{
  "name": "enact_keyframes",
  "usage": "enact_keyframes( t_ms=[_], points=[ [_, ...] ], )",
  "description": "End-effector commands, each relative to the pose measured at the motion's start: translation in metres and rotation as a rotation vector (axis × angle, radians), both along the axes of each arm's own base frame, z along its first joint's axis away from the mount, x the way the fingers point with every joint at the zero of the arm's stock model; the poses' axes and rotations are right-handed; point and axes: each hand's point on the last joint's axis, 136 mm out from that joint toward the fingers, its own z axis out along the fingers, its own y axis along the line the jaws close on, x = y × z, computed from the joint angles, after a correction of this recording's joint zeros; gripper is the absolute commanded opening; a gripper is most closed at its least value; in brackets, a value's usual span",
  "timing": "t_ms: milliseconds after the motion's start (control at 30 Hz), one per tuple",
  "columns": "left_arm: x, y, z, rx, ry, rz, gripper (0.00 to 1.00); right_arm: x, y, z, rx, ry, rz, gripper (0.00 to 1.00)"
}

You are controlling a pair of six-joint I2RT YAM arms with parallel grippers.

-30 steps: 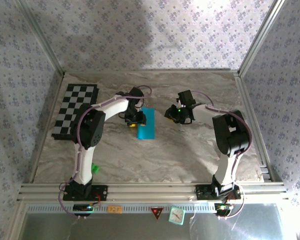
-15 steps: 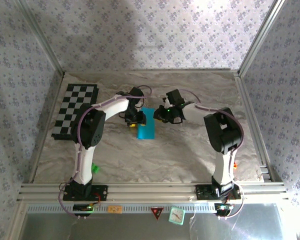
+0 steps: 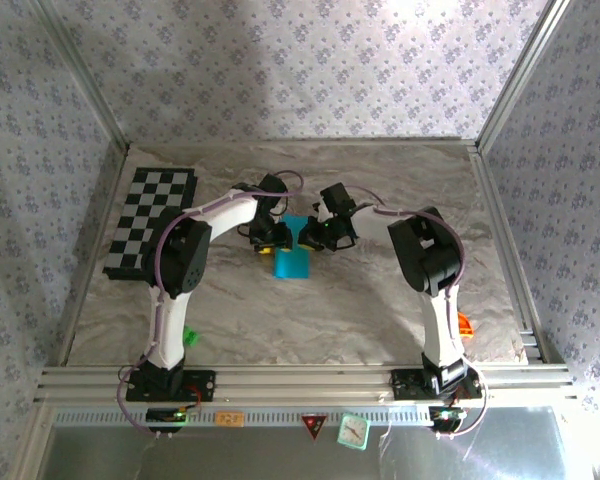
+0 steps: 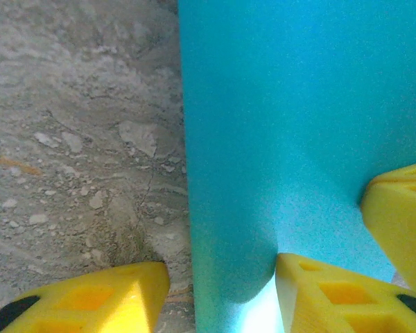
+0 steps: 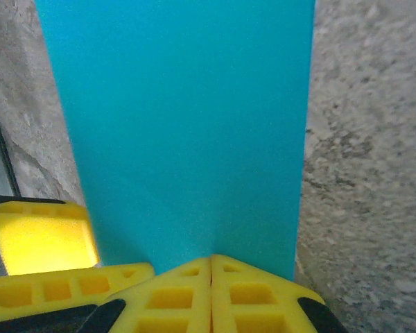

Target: Fold a paper plane with a square sheet of paper (pick it up from the middle)

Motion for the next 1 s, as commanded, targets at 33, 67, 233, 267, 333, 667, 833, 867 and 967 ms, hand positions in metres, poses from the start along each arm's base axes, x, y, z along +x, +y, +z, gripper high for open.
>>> enact_keyframes(
  t_ms=[33,67,233,267,333,667,833,867,967],
  points=[
    [-0.030,0.006,-0.063,0.065,0.116,-0.008,0.49,-0.018,-0.021,-0.036,-0.092,0.113,-0.005,0.06],
    [-0.028,0.007,-0.058,0.058,0.108,0.005,0.49,-0.022,-0.028,-0.044,-0.119,0.131,-0.009,0.05],
    [-0.001,0.003,0.001,-0.038,-0.039,0.084,0.49,-0.042,-0.057,-0.069,-0.204,0.198,0.000,0.04],
    [0.006,0.003,0.020,-0.060,-0.083,0.096,0.50,-0.045,-0.061,-0.071,-0.215,0.187,0.032,0.04],
    [0.016,0.002,0.053,-0.101,-0.160,0.116,0.51,-0.053,-0.067,-0.074,-0.236,0.192,0.062,0.04],
    [-0.001,-0.038,0.102,-0.301,-0.206,0.062,0.39,-0.081,-0.081,-0.081,-0.283,0.215,0.112,0.05],
    [-0.011,-0.067,0.081,-0.335,-0.123,0.035,0.17,-0.078,-0.082,-0.082,-0.298,0.217,0.102,0.05],
    [-0.011,-0.068,0.076,-0.336,-0.111,0.042,0.13,-0.079,-0.082,-0.083,-0.303,0.221,0.102,0.04],
    [-0.009,-0.069,0.066,-0.331,-0.095,0.048,0.05,-0.078,-0.085,-0.083,-0.316,0.218,0.097,0.04]
  ],
)
